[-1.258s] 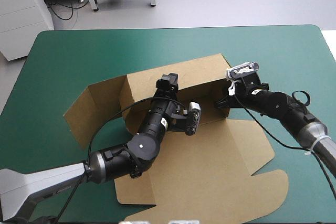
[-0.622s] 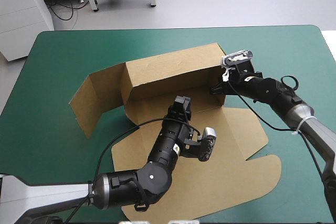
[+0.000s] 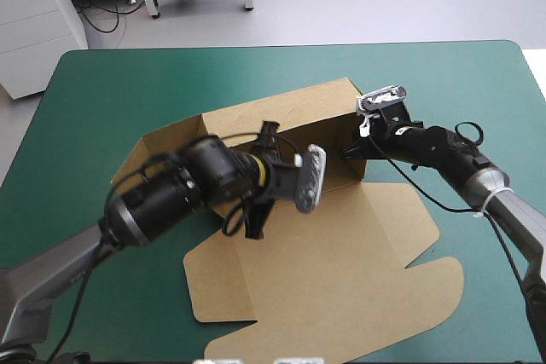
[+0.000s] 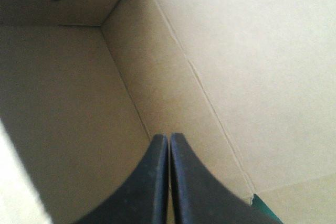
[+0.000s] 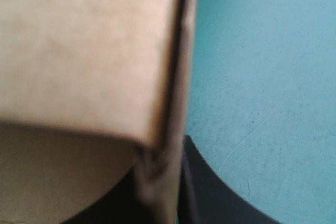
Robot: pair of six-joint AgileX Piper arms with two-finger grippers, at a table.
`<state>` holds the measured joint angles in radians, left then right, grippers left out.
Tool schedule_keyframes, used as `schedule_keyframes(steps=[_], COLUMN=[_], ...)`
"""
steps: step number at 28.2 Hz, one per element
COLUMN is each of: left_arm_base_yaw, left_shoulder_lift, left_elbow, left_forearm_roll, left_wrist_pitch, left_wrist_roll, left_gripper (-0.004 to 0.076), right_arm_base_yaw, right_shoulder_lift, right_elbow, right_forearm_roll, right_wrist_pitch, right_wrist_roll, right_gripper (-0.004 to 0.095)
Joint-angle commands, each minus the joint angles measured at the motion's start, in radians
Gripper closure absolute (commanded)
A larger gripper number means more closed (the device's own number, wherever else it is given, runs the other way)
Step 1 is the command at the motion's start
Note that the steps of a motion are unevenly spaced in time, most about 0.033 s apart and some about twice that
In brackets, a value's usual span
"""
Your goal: Fold the box
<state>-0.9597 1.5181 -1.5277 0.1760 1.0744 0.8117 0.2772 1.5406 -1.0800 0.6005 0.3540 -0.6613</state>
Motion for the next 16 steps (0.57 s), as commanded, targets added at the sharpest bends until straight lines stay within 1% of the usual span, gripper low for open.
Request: schedule_keyframes(steps=[1,2,4,10,13,16], left_arm_base_yaw=[0.222,0.318,0.456,0.834,0.997,1.14], left_shoulder_lift=[-0.026,-0.024,-0.024,-0.013,-0.002,0.024], left_elbow=[-0.162,-0.195,-0.216,-0.216,-0.216,-0.215], left_forearm_roll=[-0.263,-0.349,-0.457,-0.701,-0.785,-0.835], left_wrist_pitch=[0.04,0.048,0.046,0.052,0.057,0.103], left_wrist_roll=[0.102,0.11,0.11,0.057,-0.016,-0.123], left_gripper=[0.073,0.073,0.073,0.073,0.073,0.073], right_arm_base_yaw=[0.0,0.0,0.0,0.0,0.0,0.0], right_shoulder_lift=[-0.041,-0.041,-0.041,-0.041,-0.041,-0.041], right_elbow=[-0.036,-0.036,-0.036,-0.036,-0.036,-0.036], right_forearm_roll=[0.026,0.026,0.026,0.026,0.026,0.026], right_wrist_pitch=[-0.031,-0.027,-0.025,-0.02,-0.013,-0.006], right_wrist_roll=[0.009,0.009,0.009,0.009,0.009,0.009], right_gripper=[0.0916,0.0916,0.0916,0.0916,0.0916,0.0916])
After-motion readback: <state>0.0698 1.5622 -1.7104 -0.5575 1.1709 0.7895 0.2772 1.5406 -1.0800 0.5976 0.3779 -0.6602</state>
